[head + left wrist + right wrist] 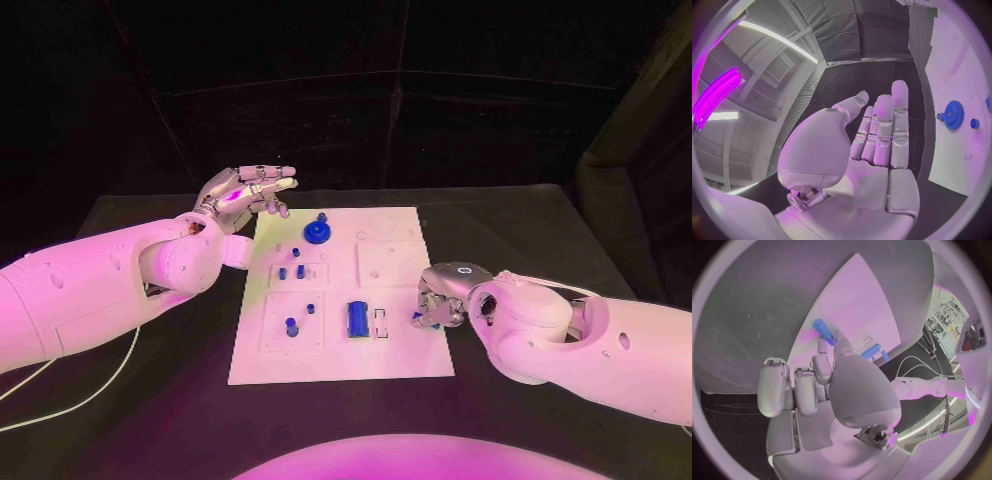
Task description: Assemble the parts on the task board
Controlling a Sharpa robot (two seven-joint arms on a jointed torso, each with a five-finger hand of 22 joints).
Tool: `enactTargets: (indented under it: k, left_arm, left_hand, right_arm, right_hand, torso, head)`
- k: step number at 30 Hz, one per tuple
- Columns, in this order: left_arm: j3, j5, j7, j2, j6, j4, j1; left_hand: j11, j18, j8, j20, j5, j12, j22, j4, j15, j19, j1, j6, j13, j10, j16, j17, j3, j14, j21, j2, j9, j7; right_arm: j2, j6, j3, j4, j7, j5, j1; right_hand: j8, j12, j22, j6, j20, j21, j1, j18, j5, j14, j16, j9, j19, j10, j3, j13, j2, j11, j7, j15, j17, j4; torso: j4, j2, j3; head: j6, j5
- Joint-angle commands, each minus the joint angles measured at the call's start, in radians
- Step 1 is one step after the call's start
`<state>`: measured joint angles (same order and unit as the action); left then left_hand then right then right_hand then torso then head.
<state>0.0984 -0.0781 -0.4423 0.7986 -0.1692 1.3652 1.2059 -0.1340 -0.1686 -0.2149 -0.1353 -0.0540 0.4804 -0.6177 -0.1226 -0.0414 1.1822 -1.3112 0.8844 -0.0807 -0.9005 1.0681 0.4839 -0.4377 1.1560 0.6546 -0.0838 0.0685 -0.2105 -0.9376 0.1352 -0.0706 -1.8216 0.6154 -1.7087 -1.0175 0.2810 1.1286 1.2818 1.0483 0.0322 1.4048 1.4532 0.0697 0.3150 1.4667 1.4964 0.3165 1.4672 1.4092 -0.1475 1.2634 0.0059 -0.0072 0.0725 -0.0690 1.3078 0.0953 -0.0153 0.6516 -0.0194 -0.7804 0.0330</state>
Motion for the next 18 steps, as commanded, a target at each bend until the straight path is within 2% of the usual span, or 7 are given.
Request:
enactTargets:
  k: [1, 4, 10, 14, 18]
  left_arm:
    - [-0.001, 0.005, 0.002, 0.000, 0.015, 0.001, 0.002]
    - [-0.001, 0.005, 0.002, 0.000, 0.015, 0.000, 0.001]
    - [0.000, 0.005, 0.004, 0.000, 0.015, 0.001, 0.001]
    - [0.000, 0.005, 0.004, 0.000, 0.014, 0.001, 0.001]
    - [0.000, 0.005, 0.005, 0.001, 0.014, 0.002, 0.001]
  left_hand:
    - [-0.001, -0.014, -0.005, 0.000, -0.004, 0.007, 0.001, -0.001, 0.000, -0.005, 0.002, -0.006, 0.002, 0.007, 0.005, -0.002, 0.004, -0.004, -0.001, 0.008, 0.001, 0.000]
    - [-0.001, -0.014, -0.005, 0.000, -0.004, 0.007, 0.001, -0.001, 0.000, -0.005, 0.002, -0.006, 0.002, 0.007, 0.005, -0.002, 0.004, -0.004, -0.001, 0.008, 0.001, 0.000]
    - [-0.001, -0.014, -0.005, 0.000, -0.004, 0.007, 0.001, -0.002, 0.000, -0.005, 0.002, -0.006, 0.002, 0.008, 0.005, -0.002, 0.004, -0.004, -0.001, 0.008, 0.001, 0.000]
    - [-0.001, -0.014, -0.006, 0.000, -0.004, 0.008, 0.001, -0.001, 0.000, -0.006, 0.002, -0.007, 0.002, 0.009, 0.005, -0.002, 0.005, -0.005, -0.001, 0.009, 0.001, 0.000]
    - [-0.001, -0.014, -0.006, 0.000, -0.004, 0.008, 0.001, -0.001, 0.000, -0.006, 0.002, -0.007, 0.002, 0.009, 0.005, -0.002, 0.005, -0.005, -0.001, 0.009, 0.001, 0.000]
  right_arm:
    - [-0.010, -0.039, -0.014, 0.013, 0.043, 0.070, 0.014]
    - [-0.019, 0.038, -0.014, 0.004, 0.032, 0.162, 0.014]
    - [-0.038, 0.217, -0.013, -0.022, -0.017, 0.310, 0.013]
    - [-0.045, 0.283, -0.013, -0.035, -0.041, 0.364, 0.012]
    - [-0.044, 0.304, -0.013, -0.042, -0.052, 0.415, 0.012]
  right_hand:
    - [-0.010, 0.006, 0.003, 0.010, -0.005, 0.002, 0.023, -0.010, 0.029, 0.077, -0.001, -0.041, 0.001, 0.003, 0.103, 0.009, 0.060, -0.006, -0.001, -0.009, 0.137, -0.057]
    - [-0.021, 0.009, 0.003, 0.015, -0.006, 0.002, -0.010, -0.010, 0.033, 0.078, 0.000, -0.042, 0.002, 0.007, 0.143, 0.012, 0.048, -0.005, -0.003, -0.011, 0.139, -0.044]
    - [-0.038, 0.017, 0.007, 0.027, -0.007, 0.004, -0.066, -0.010, 0.034, 0.079, 0.003, -0.041, 0.004, 0.016, 0.229, 0.021, 0.003, -0.007, -0.004, -0.013, 0.144, -0.029]
    - [-0.044, 0.023, 0.010, 0.035, -0.008, 0.005, -0.093, -0.011, 0.035, 0.080, 0.005, -0.039, 0.006, 0.021, 0.277, 0.026, -0.023, -0.008, -0.006, -0.013, 0.149, -0.023]
    - [-0.048, 0.028, 0.013, 0.040, -0.008, 0.007, -0.119, -0.011, 0.053, 0.081, 0.007, -0.036, 0.007, 0.025, 0.307, 0.031, -0.043, -0.008, -0.006, -0.013, 0.152, -0.017]
  torso:
    - [-0.0005, 0.000, 0.0006]
    - [0.0001, 0.000, 0.0007]
    - [0.0019, 0.000, -0.0012]
    - [0.0022, 0.000, -0.0012]
    - [0.0014, 0.001, -0.0014]
  head:
    - [0.000, -0.002]
    - [-0.001, -0.003]
    - [-0.001, -0.005]
    - [-0.001, -0.008]
    - [-0.003, -0.011]
